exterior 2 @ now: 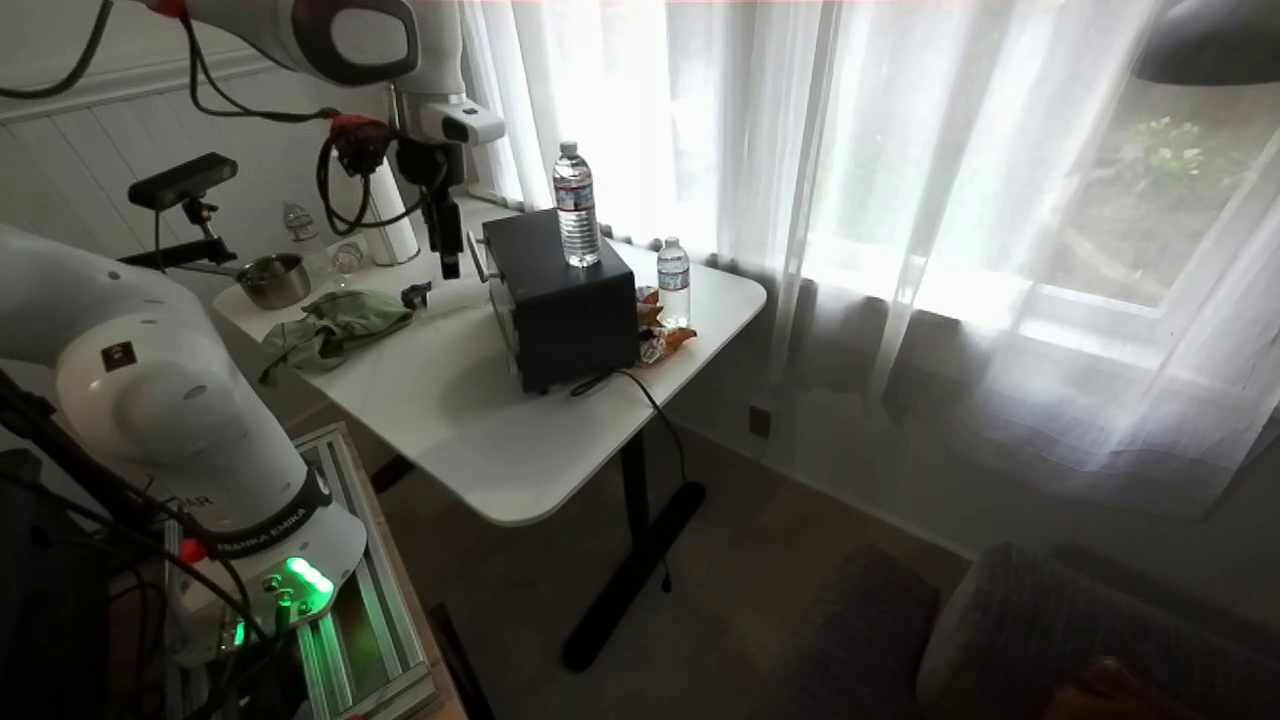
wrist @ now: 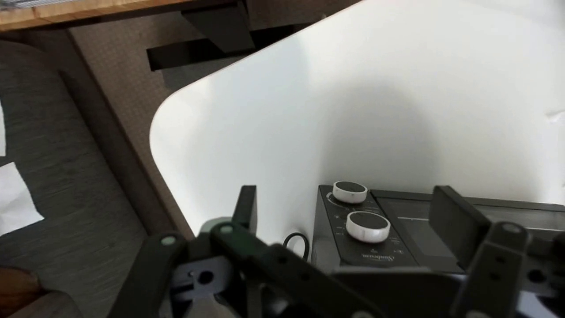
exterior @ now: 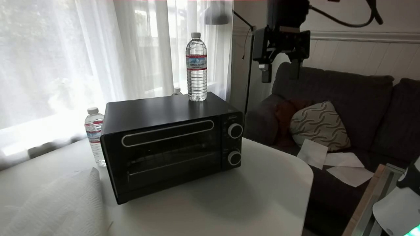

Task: Turn the top dial on the black oven to the left

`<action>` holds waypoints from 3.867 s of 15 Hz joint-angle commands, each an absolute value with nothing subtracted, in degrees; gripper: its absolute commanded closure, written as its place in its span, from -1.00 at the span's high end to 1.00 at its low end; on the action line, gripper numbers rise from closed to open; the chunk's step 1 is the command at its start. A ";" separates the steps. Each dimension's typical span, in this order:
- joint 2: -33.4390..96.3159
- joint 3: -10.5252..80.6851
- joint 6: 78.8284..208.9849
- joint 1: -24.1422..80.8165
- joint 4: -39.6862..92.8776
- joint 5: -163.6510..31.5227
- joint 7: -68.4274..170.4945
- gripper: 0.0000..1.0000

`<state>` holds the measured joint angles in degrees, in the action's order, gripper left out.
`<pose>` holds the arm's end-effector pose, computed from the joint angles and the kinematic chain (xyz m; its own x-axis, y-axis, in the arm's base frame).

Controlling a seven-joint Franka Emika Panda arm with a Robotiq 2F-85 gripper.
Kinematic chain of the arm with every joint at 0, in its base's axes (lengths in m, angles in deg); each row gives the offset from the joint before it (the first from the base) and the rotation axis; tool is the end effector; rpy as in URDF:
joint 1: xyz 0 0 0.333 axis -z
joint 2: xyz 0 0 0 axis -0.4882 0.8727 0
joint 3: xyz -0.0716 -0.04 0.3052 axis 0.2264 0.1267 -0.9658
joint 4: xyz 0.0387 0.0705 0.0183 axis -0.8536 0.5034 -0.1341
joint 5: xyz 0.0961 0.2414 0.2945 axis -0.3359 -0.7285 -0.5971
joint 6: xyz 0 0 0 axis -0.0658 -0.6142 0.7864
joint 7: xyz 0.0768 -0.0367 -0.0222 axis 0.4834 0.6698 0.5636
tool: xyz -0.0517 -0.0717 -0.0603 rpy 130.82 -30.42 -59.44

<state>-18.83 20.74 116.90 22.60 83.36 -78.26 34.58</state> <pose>0.3304 0.1130 0.4298 0.9750 -0.1660 -0.1480 -0.1665 -0.9860 0.0086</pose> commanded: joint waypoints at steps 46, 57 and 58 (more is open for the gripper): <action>2.81 28.44 153.27 19.62 92.09 -104.94 57.98 1.00; 5.32 28.01 152.86 19.95 91.92 -107.86 59.17 1.00; 5.47 27.99 152.76 19.96 91.87 -108.23 59.35 1.00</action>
<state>3.74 27.86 152.78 20.69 91.89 -105.77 57.14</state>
